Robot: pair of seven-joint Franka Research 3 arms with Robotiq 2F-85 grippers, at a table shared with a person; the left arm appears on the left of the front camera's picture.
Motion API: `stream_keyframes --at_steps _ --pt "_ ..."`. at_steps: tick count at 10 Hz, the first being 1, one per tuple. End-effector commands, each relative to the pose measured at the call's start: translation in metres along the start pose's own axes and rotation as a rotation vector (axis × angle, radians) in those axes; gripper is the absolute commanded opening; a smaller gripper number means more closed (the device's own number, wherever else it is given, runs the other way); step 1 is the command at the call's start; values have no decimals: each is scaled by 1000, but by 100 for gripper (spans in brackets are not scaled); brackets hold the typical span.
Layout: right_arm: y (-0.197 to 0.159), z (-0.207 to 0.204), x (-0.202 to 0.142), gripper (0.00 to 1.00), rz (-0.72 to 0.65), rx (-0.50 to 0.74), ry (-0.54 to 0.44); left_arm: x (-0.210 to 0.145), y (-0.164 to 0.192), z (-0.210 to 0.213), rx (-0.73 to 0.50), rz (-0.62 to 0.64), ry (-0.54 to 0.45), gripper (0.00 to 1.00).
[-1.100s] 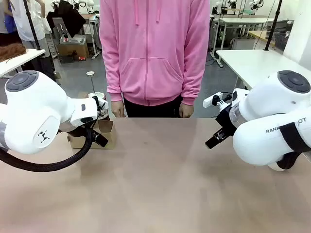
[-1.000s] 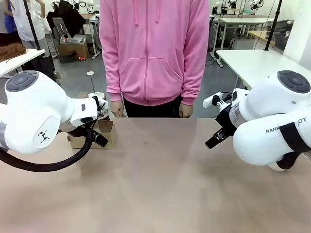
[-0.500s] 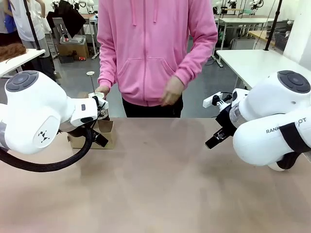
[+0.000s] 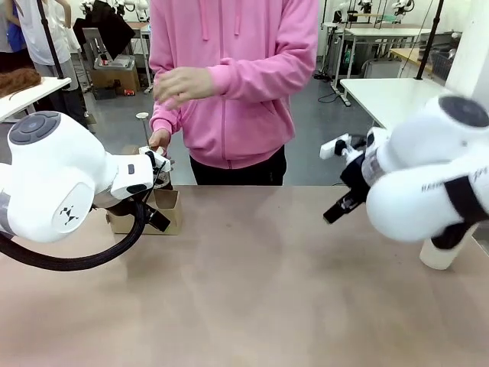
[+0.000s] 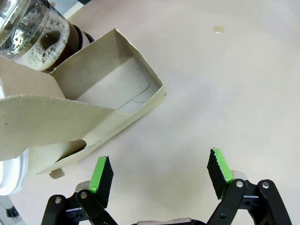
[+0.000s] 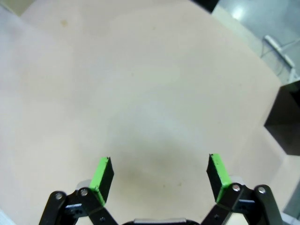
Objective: Pour a drink into a cup and package it in a carrier.
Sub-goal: Pick up the 600 ml Paper Cup and place it in the middle top area of the table.
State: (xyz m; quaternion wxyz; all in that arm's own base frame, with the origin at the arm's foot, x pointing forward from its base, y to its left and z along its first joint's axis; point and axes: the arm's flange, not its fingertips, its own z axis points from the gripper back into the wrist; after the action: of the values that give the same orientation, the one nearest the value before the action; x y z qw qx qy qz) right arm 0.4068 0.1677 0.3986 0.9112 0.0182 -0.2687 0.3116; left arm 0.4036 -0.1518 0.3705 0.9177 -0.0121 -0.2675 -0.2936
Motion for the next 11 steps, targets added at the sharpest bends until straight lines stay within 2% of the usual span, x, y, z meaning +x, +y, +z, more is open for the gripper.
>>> stream_keyframes --at_steps 1,3,5,6,8,9,10,11 --pt "-39 59 37 100 -4 98 24 0 0 0 0 0 0 100" --pt "-89 113 47 100 -9 181 12 0 0 0 0 0 0 100" --pt "-166 159 32 100 54 358 -43 0 0 0 0 0 0 100" --pt "-204 167 17 100 80 405 -72 0 0 0 0 0 0 100" --pt "-265 165 -30 100 254 520 -179 0 0 0 0 0 0 100" --pt "-280 158 -51 100 317 574 -277 0 0 0 0 0 0 100" --pt "-287 146 -71 100 361 560 -321 0 0 0 0 0 0 100" --pt "-296 129 -91 100 350 577 -371 0 0 0 0 0 0 100"
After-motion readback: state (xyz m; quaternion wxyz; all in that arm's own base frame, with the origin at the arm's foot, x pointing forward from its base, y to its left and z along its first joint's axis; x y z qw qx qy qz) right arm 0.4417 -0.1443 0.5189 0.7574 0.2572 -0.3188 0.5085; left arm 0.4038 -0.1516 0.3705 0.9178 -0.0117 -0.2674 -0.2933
